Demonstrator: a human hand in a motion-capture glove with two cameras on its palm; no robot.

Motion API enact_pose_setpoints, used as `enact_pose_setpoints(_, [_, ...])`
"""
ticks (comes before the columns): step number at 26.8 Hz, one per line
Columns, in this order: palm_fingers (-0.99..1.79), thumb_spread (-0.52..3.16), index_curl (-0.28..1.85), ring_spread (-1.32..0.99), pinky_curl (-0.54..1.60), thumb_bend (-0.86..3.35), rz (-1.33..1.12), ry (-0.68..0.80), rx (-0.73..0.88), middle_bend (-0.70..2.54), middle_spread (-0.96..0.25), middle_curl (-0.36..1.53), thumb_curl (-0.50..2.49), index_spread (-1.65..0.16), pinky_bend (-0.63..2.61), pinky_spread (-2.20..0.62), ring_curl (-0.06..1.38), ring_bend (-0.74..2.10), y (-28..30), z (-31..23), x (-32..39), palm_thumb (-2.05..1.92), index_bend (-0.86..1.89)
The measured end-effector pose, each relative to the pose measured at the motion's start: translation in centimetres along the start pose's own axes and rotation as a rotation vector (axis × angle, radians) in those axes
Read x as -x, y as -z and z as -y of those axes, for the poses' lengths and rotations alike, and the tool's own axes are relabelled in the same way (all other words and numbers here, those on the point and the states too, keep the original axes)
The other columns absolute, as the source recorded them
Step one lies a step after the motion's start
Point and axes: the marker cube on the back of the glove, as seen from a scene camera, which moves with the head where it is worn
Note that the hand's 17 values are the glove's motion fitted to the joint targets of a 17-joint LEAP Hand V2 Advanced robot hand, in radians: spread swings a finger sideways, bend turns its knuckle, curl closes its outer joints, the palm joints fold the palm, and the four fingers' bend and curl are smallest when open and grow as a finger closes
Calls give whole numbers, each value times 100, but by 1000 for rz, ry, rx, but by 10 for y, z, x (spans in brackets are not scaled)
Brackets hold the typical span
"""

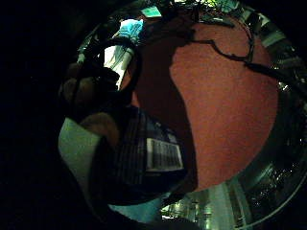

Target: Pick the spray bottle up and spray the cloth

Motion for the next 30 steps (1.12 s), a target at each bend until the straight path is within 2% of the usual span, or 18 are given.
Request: enact_pose_setpoints(30, [87,82,14,1,37,-2,-69,-14,25,27,-2,42,70,-27,51,18,37,59,-5,-6,6,102,7])
